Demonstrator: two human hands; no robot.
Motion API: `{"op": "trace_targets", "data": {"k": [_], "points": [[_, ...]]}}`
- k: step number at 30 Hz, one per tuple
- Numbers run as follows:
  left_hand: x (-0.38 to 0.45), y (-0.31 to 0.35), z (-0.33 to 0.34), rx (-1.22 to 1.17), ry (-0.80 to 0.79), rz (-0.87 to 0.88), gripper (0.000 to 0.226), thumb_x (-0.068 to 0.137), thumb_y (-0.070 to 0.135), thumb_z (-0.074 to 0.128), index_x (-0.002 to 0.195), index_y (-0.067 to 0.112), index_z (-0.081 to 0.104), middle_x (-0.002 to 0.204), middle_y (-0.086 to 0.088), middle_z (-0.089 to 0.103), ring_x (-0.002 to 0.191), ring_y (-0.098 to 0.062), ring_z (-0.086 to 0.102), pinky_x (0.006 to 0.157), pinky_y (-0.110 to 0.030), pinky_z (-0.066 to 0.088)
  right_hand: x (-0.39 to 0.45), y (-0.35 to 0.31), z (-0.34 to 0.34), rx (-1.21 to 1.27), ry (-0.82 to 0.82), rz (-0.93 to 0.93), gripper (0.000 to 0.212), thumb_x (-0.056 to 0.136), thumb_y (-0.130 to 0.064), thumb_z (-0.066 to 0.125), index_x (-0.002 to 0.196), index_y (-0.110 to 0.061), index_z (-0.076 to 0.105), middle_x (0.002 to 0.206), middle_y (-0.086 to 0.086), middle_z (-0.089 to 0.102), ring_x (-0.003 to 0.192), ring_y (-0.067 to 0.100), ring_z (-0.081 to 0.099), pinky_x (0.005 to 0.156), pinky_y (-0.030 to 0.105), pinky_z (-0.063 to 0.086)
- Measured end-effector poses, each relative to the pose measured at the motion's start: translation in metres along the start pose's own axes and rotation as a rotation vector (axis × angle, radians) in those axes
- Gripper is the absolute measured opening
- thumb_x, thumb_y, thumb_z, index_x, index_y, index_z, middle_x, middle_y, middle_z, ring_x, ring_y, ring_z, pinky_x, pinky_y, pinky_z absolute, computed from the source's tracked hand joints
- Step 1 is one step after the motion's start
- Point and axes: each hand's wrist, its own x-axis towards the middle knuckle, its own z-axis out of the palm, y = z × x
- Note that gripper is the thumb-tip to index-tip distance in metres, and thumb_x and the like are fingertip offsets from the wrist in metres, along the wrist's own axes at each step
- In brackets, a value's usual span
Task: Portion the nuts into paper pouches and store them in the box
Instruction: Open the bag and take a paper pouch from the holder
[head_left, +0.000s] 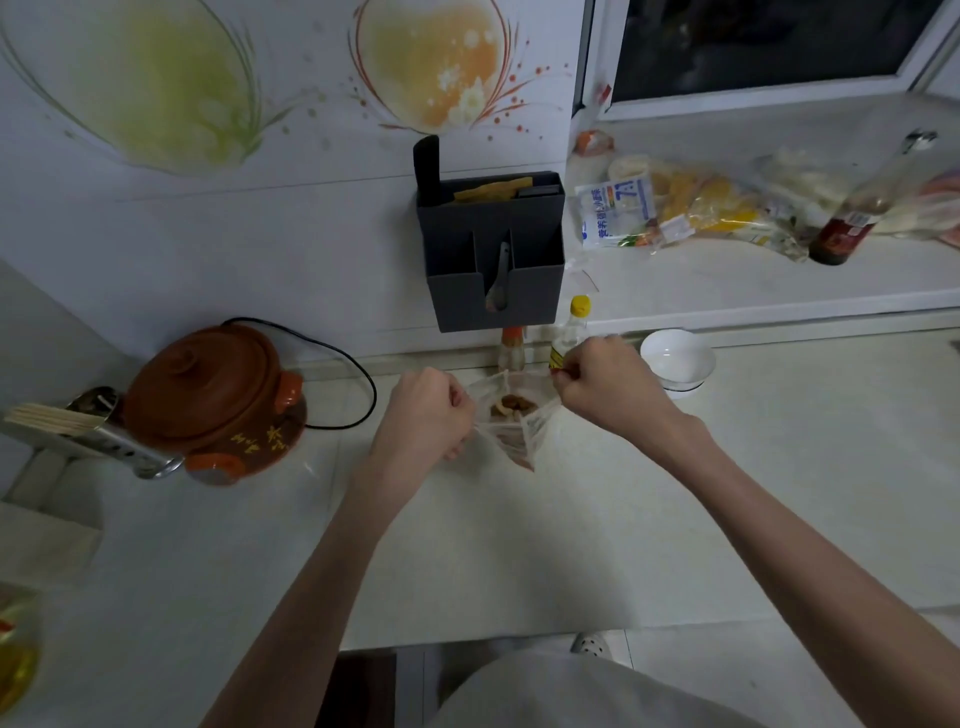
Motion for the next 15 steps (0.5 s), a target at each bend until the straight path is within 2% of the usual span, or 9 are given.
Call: {"op": "trace_targets", "data": {"k": [2,4,6,8,10,13,15], "points": [[0.002,0.001,0.010,0.005,-0.085,-0.069,0.023,0.088,0.006,0.055,0.068,0.005,0.065,0.051,-0.009,0.067,0.046,-0.024,0.068,0.050,-0.039,0.060,0.001,0.001,0.013,-0.027,-0.165,0.045,0.031,0.080,-0.017,0.055,0.053,-0.007,0.045,0.052,0.006,0.045,0.052,0.026,0.048,0.047,0.026,0.032],[0.000,-0.003,0.023,0.041,-0.211,-0.122,0.018,0.087,-0.001,0.055,0.074,-0.001,0.068,0.060,-0.015,0.070,0.054,-0.025,0.071,0.059,-0.041,0.062,-0.002,0.001,0.031,-0.111,-0.380,0.088,0.022,0.085,-0.020,0.057,0.069,-0.004,0.055,0.071,0.009,0.052,0.068,0.028,0.054,0.058,0.030,0.038],[-0.001,-0.007,0.030,0.036,-0.215,-0.153,0.013,0.086,-0.003,0.054,0.088,-0.003,0.067,0.061,-0.015,0.071,0.053,-0.024,0.071,0.056,-0.039,0.061,-0.003,0.006,0.038,-0.118,-0.366,0.104,0.023,0.084,-0.022,0.058,0.077,0.000,0.061,0.075,0.010,0.055,0.074,0.031,0.058,0.059,0.031,0.039],[-0.001,-0.011,0.029,-0.020,-0.120,-0.119,0.020,0.089,0.001,0.053,0.105,0.009,0.062,0.053,-0.007,0.068,0.046,-0.020,0.068,0.045,-0.031,0.057,-0.005,0.015,0.036,-0.058,-0.201,0.102,0.027,0.078,-0.024,0.058,0.069,0.001,0.062,0.066,0.011,0.060,0.066,0.032,0.060,0.053,0.031,0.041],[-0.005,-0.012,0.026,-0.052,-0.090,-0.076,0.030,0.091,0.005,0.053,0.118,0.015,0.060,0.051,-0.003,0.067,0.043,-0.017,0.066,0.042,-0.026,0.054,-0.009,0.021,0.031,-0.020,-0.136,0.098,0.026,0.075,-0.025,0.058,0.066,-0.002,0.065,0.063,0.013,0.063,0.060,0.030,0.058,0.051,0.031,0.043],[-0.015,-0.009,0.033,0.045,-0.184,-0.090,0.037,0.091,0.002,0.055,0.127,0.010,0.055,0.068,-0.011,0.071,0.051,-0.021,0.068,0.050,-0.035,0.060,-0.020,0.015,0.036,-0.092,-0.326,0.110,0.028,0.083,-0.025,0.059,0.073,0.001,0.066,0.071,0.014,0.062,0.069,0.031,0.060,0.057,0.031,0.044],[-0.020,-0.008,0.035,0.141,-0.178,-0.059,0.041,0.090,0.002,0.055,0.130,0.012,0.051,0.078,-0.012,0.067,0.054,-0.021,0.068,0.049,-0.034,0.059,-0.027,0.014,0.041,-0.109,-0.323,0.108,0.028,0.084,-0.024,0.058,0.066,-0.002,0.060,0.067,0.013,0.056,0.069,0.034,0.060,0.054,0.030,0.041]]}}
